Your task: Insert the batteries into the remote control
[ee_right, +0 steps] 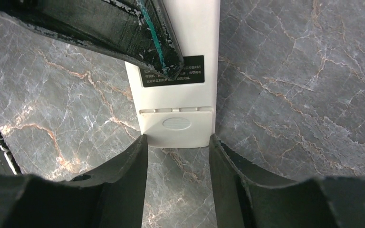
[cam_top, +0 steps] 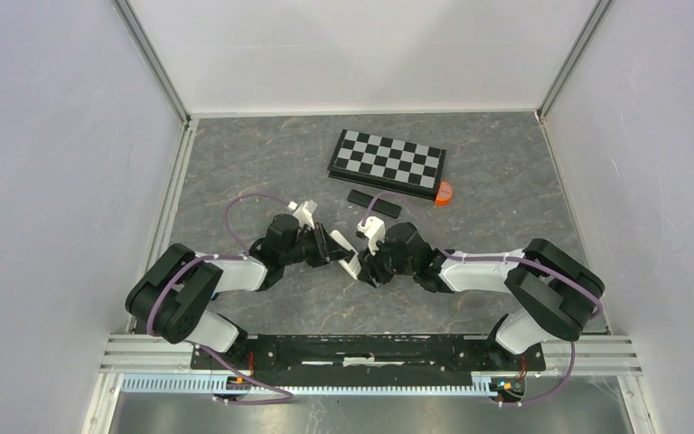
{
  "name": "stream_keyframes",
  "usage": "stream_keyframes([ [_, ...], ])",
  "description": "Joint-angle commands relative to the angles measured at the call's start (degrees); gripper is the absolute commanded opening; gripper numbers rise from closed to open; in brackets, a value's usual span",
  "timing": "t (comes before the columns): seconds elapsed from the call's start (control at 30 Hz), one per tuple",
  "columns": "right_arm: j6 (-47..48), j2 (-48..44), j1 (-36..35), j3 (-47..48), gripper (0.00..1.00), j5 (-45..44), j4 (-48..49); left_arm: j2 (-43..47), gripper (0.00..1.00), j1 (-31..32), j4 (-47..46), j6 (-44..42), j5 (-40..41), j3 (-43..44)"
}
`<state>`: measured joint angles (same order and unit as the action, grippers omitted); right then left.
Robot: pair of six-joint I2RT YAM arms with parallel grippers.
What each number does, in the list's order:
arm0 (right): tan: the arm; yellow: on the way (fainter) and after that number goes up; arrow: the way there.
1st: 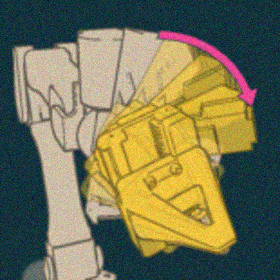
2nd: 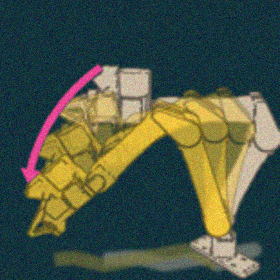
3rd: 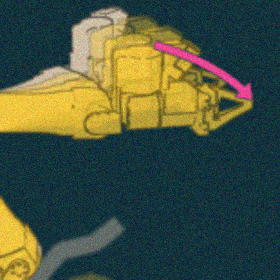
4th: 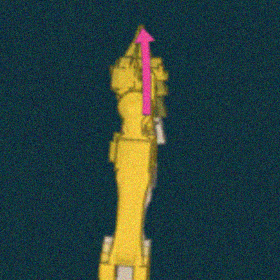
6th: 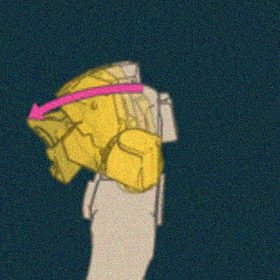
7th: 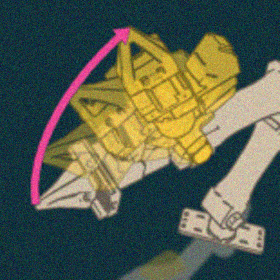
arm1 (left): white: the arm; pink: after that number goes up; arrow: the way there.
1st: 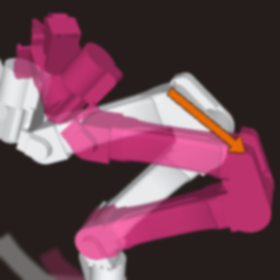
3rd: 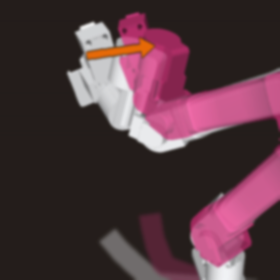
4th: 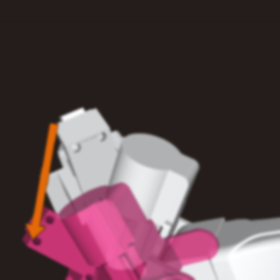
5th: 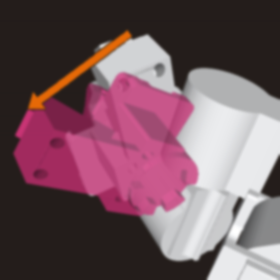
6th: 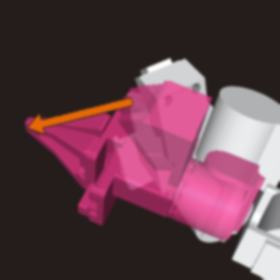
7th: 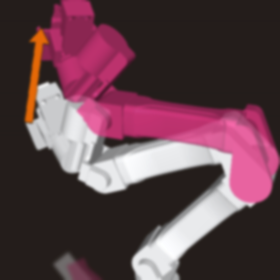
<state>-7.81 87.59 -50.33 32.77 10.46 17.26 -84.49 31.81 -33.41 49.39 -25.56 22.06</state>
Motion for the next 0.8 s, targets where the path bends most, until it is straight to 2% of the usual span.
stream_keyframes([
  [0.0,-2.4,2.8,-0.3,-0.1,0.52,-3.6,9.5,0.7,0.02,3.0,-4.9,1.6,-8.2,0.4],
  [0.33,-4.2,3.7,-0.2,-1.2,0.57,-4.7,11.7,1.9,0.02,3.0,-0.4,-1.9,-6.3,-0.2],
  [0.5,-4.5,2.3,-0.2,-3.1,0.71,-4.5,13.3,2.1,0.02,2.9,0.6,-2.5,-5.3,-0.4],
  [0.77,-6.5,1.3,-0.1,-4.5,0.77,-4.8,13.4,2.2,0.02,2.8,4.8,-5.9,-3.2,0.0],
])
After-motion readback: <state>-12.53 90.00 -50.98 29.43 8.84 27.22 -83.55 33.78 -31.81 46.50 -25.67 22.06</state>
